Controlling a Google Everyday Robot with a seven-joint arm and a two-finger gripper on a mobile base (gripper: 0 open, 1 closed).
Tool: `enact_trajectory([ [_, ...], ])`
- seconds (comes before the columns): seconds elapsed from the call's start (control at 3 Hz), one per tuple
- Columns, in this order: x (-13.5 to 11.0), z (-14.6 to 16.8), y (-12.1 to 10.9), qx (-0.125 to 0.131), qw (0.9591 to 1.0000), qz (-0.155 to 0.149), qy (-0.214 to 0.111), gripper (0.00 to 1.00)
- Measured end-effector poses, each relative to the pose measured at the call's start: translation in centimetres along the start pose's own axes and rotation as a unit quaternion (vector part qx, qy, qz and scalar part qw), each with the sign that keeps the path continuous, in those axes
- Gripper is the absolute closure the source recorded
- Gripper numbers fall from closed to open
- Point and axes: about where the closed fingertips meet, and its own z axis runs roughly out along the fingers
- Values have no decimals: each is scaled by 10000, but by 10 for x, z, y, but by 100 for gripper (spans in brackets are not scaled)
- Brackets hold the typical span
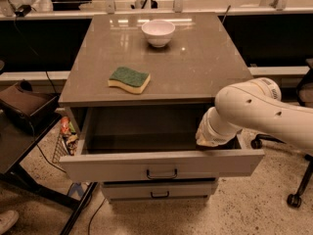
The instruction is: Open top drawer
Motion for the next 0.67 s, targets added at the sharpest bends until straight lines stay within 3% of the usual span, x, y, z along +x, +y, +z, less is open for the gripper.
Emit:
enact_trajectory([
  [0.33, -7, 14, 9, -321, 9992, -196, 135, 100],
  [0.67, -6, 13, 47, -760, 9962, -365, 232, 100],
])
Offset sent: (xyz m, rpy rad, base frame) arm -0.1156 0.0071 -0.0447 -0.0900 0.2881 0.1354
